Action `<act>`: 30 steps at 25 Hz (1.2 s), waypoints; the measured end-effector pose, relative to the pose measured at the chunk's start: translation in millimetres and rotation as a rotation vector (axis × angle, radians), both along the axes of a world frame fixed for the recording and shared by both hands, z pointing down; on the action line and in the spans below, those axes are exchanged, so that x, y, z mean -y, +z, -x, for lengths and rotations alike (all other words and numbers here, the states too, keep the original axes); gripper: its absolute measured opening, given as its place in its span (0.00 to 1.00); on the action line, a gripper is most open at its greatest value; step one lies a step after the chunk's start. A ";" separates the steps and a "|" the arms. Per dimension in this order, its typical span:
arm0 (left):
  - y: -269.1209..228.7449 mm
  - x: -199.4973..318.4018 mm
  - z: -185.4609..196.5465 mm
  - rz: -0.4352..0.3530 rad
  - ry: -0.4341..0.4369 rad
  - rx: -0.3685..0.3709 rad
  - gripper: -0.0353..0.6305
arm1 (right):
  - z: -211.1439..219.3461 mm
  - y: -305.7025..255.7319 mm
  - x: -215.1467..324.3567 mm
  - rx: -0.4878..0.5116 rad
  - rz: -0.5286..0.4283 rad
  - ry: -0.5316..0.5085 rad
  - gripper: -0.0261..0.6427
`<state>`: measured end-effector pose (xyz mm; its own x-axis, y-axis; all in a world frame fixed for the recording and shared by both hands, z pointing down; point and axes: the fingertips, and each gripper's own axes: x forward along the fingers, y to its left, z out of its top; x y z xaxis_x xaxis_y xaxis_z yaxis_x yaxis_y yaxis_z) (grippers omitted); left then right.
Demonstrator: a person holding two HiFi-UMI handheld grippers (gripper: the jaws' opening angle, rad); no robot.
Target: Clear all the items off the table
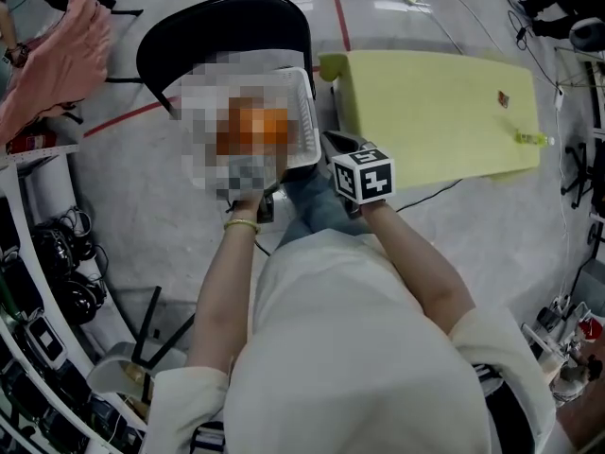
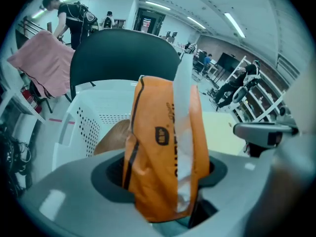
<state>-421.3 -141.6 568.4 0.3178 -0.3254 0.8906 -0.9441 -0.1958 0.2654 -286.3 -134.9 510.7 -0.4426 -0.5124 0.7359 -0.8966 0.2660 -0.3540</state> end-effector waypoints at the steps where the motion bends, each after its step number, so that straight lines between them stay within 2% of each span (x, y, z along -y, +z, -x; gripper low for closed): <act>1: 3.6 3.1 -0.7 0.009 0.003 0.000 0.53 | 1.3 1.4 2.8 0.001 0.004 -0.001 0.04; 15: 60.4 43.5 -19.7 0.115 0.020 0.020 0.54 | 6.1 22.3 38.2 0.016 0.041 0.002 0.04; 25: 95.5 58.1 -23.7 0.191 -0.039 0.021 0.55 | 7.4 43.5 47.4 0.035 0.092 0.026 0.04; 30: 109.6 59.7 -27.0 0.213 -0.040 0.032 0.56 | 8.1 51.4 53.1 0.040 0.101 0.040 0.04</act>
